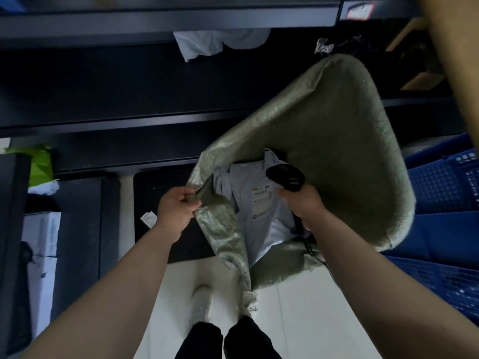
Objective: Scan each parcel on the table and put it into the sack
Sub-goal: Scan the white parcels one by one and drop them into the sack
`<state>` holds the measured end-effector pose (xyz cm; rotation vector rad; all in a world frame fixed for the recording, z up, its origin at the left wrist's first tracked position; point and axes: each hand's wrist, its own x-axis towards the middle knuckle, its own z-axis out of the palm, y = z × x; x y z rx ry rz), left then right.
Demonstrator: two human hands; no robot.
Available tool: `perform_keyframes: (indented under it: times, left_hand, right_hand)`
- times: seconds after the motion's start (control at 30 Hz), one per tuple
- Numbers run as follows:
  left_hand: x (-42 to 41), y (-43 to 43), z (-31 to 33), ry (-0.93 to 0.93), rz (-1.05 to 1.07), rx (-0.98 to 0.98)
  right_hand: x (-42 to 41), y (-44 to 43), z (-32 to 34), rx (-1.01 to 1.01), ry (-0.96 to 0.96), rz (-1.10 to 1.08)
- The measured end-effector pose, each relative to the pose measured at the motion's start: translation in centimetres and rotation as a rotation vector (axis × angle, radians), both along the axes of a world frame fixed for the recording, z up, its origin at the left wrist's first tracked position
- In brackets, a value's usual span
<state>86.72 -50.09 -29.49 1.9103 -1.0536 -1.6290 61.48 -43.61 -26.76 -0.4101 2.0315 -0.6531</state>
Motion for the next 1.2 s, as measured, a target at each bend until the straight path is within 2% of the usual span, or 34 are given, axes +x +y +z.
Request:
perform_keyframes:
  times: [0.2, 0.4, 0.63, 0.77, 0.87, 1.03, 1.2]
  left_hand:
    - [0.3, 0.8, 2.3, -0.189, -0.257, -0.097]
    - [-1.4, 4.4, 10.9, -0.288, -0.671, -0.322]
    - [-6.0, 11.8, 23.9, -0.427, -1.128, -0.69]
    - [-10.9, 16.8, 29.4, -0.502, -1.364, -0.967]
    - [-15.7, 20.8, 32.3, -0.507, -1.451, -1.149]
    - [-24.8, 27.7, 35.4, -0.439, -1.523, -1.338]
    - [-34.2, 34.5, 36.7, -0.48, -1.509, -1.374]
  right_hand:
    - [0.4, 4.5, 6.2, -0.063, 0.102, 0.112]
    - [1.6, 12.2, 14.6, -0.112, 0.201, 0.051]
    - [0.6, 23.9, 25.6, -0.087, 0.275, -0.001]
    - [-1.5, 31.0, 30.5, -0.074, 0.387, -0.056]
    - [-4.2, 36.1, 32.7, -0.049, 0.391, -0.127]
    - [-11.5, 44.3, 35.1, -0.089, 0.403, -0.222]
    - [-20.7, 51.7, 37.0, -0.116, 0.44, -0.26]
